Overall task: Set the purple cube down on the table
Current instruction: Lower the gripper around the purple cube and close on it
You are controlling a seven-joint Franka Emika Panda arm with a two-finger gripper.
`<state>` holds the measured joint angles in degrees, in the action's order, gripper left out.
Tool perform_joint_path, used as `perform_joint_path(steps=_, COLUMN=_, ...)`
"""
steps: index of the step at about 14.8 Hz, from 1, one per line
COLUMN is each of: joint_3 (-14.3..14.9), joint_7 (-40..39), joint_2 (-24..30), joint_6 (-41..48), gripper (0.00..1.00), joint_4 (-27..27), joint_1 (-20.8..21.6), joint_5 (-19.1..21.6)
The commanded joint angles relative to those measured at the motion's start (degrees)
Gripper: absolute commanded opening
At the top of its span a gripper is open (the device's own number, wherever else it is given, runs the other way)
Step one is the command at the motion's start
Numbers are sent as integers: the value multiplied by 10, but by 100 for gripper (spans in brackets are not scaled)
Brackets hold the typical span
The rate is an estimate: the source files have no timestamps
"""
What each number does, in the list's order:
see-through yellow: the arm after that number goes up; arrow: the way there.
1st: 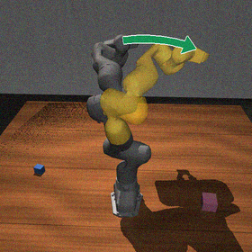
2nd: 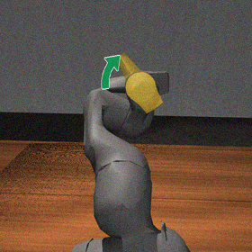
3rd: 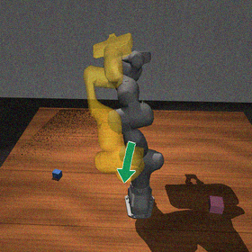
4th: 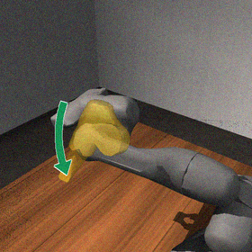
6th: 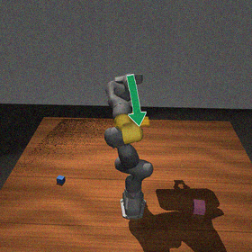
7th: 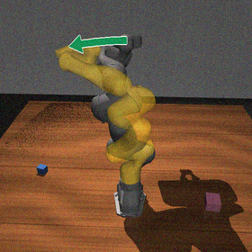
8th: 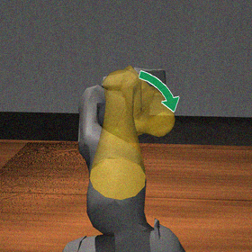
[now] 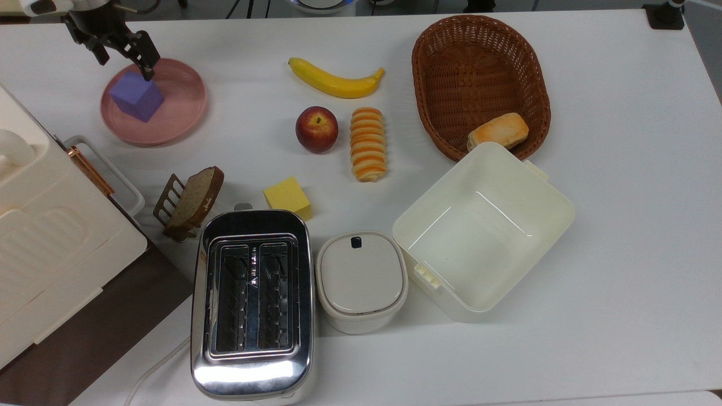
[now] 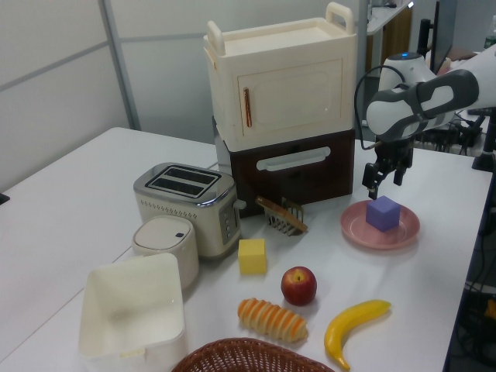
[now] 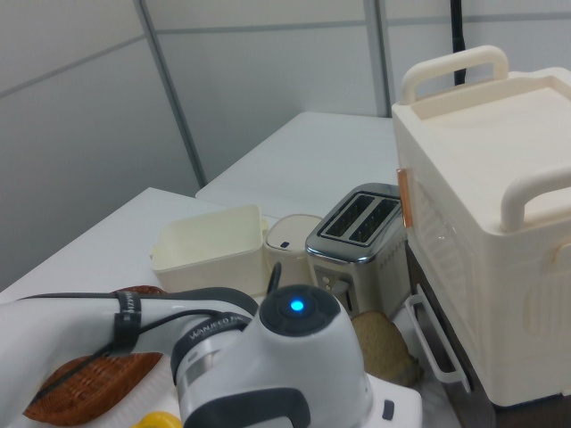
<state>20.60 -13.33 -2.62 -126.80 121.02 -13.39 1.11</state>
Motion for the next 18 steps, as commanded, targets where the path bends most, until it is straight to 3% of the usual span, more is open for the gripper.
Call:
perform_joint_path(steps=1, joint_3=9, joint_7=-13, joint_2=-17, joint_6=-32, gripper=100, joint_4=12, joint_1=2, joint_5=23)
perform_joint_path(steps=14, joint_3=9, joint_7=-16, joint_2=-67, joint_6=-72, gripper=100, joint_4=12, joint_1=7, joint_5=23)
perform_joint_path(steps=15, joint_3=9, joint_7=-17, joint_2=-67, joint_6=-72, gripper=82, joint_4=12, joint_1=7, joint_5=23)
perform_joint_path(steps=16, joint_3=9, joint_7=-16, joint_2=-67, joint_6=-72, gripper=54, joint_4=12, joint_1=6, joint_5=23)
perform_joint_path(steps=18, joint_3=9, joint_7=-16, joint_2=-67, joint_6=-72, gripper=37, joint_4=12, joint_1=6, joint_5=23)
